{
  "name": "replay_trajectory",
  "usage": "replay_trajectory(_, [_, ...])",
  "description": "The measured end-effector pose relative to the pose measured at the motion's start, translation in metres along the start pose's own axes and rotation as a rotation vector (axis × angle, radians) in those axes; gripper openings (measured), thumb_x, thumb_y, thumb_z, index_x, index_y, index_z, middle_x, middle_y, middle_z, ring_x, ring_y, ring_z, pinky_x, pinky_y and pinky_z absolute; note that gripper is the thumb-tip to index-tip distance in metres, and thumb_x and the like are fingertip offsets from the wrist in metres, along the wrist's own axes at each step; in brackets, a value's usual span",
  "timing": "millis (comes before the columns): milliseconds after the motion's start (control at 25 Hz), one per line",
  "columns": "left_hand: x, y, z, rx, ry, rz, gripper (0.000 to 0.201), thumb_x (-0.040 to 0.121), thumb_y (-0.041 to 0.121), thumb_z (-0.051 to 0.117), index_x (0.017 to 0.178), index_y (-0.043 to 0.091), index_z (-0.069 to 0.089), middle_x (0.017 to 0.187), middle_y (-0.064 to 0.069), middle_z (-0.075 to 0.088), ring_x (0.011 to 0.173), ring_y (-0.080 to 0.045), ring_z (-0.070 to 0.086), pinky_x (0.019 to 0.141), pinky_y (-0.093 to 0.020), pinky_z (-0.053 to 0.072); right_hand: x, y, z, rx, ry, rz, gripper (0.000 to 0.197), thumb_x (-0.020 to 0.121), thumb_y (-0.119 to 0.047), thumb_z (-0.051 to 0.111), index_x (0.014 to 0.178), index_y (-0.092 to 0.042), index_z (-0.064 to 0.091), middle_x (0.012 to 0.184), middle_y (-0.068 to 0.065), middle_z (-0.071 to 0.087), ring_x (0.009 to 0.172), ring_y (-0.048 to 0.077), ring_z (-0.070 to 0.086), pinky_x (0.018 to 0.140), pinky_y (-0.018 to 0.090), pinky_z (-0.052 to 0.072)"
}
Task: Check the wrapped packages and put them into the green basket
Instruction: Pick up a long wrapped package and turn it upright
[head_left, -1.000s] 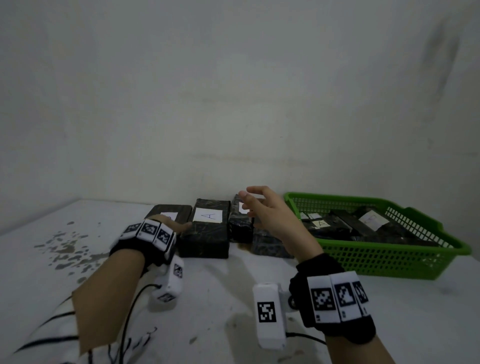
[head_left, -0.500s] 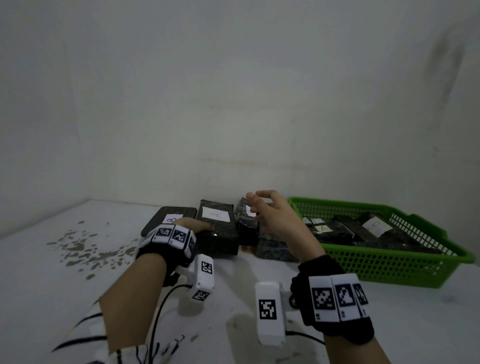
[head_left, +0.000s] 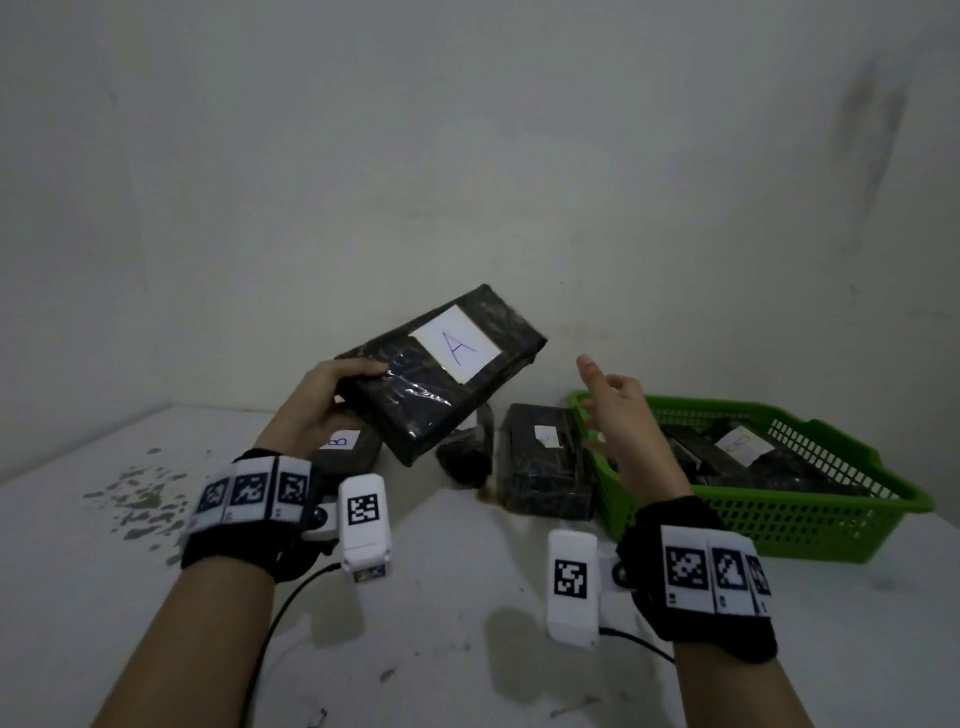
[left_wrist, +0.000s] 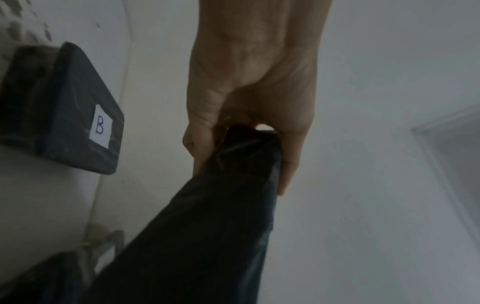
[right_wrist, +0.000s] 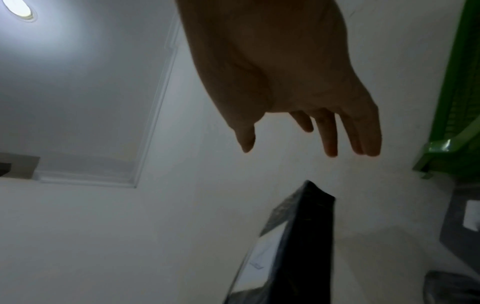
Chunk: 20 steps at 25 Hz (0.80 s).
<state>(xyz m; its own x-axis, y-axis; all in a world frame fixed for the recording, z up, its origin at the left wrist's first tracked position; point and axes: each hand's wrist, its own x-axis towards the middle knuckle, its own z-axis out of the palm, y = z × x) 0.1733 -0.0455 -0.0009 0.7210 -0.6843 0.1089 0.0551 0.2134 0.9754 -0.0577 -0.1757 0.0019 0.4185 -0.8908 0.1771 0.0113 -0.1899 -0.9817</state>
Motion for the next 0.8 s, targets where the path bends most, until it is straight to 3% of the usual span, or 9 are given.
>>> replay_trajectory(80, [-0.008,0.006,0.002,-0.044,-0.070,0.045,0.036,0.057,0.013,0.068,0.092,0.008,0.065,0.089,-0.008,0.066,0.079,-0.023,0.062,0.082,-0.038,0.052,0.010,0.003,-0.015,0.108,0.094,0.014,0.080,0.086,-0.060,0.045,0.148,-0.021,0.012,0.146,0.013,0.033,0.128,0.032,0.040,0.099,0.051,0.042])
replay_trajectory(160, [-0.018,0.013,0.012,-0.026,-0.124,0.128,0.030,0.063,0.006,0.067,0.093,0.009,0.063,0.073,-0.001,0.069,0.061,-0.014,0.065,0.061,-0.023,0.054,0.018,0.009,-0.026,0.252,0.053,0.061,0.091,0.076,-0.073,0.049,0.148,-0.031,0.013,0.151,0.011,0.029,0.130,0.035,0.041,0.097,0.059,0.042])
replay_trajectory(240, [-0.025,0.014,0.027,-0.016,-0.124,0.204,0.027,0.075,-0.007,0.060,0.097,0.007,0.059,0.058,0.008,0.067,0.048,-0.006,0.062,0.045,-0.014,0.048,0.021,0.014,-0.030,0.376,-0.150,0.156,0.092,0.067,-0.079,0.051,0.140,-0.026,0.038,0.139,0.010,0.049,0.119,0.030,0.054,0.094,0.054,0.047])
replay_trajectory(320, [-0.029,0.012,0.039,-0.066,-0.105,0.255,0.034,0.078,-0.013,0.056,0.108,0.002,0.052,0.057,0.009,0.066,0.042,-0.001,0.058,0.042,-0.012,0.045,0.017,0.014,-0.030,0.355,-0.238,0.180,0.075,0.072,-0.072,0.052,0.123,-0.017,0.059,0.118,0.010,0.066,0.107,0.026,0.063,0.094,0.045,0.049])
replay_trajectory(440, [-0.034,0.006,0.050,-0.141,-0.043,0.316,0.032,0.081,-0.001,0.061,0.109,0.009,0.050,0.088,-0.001,0.067,0.062,-0.005,0.067,0.055,-0.021,0.056,0.014,0.013,-0.032,0.291,-0.093,0.092,0.079,0.061,-0.057,0.066,0.120,-0.004,0.059,0.109,0.011,0.069,0.098,0.024,0.066,0.085,0.039,0.054])
replay_trajectory(520, [-0.035,0.002,0.051,-0.103,-0.076,0.322,0.031,0.084,0.017,0.063,0.112,0.020,0.050,0.098,-0.003,0.067,0.079,-0.012,0.069,0.069,-0.031,0.059,0.015,0.011,-0.033,0.294,-0.005,0.053,0.074,0.067,-0.054,0.067,0.116,0.000,0.059,0.103,0.011,0.070,0.091,0.023,0.068,0.072,0.034,0.057])
replay_trajectory(640, [-0.034,-0.011,0.049,0.082,-0.229,0.308,0.062,0.071,0.039,0.075,0.126,0.032,0.047,0.113,0.003,0.065,0.105,-0.016,0.064,0.088,-0.035,0.052,0.015,0.009,-0.037,0.291,0.064,0.071,0.059,0.076,-0.050,0.066,0.109,-0.001,0.059,0.096,0.009,0.070,0.082,0.020,0.068,0.058,0.029,0.056])
replay_trajectory(800, [-0.030,-0.018,0.056,0.281,-0.100,0.384,0.074,0.074,0.024,0.073,0.137,0.017,0.034,0.121,0.002,0.055,0.113,-0.018,0.055,0.097,-0.035,0.047,0.016,0.010,-0.042,0.238,0.008,0.020,0.066,0.071,-0.037,0.076,0.120,-0.004,0.048,0.103,0.009,0.068,0.092,0.028,0.067,0.068,0.033,0.056])
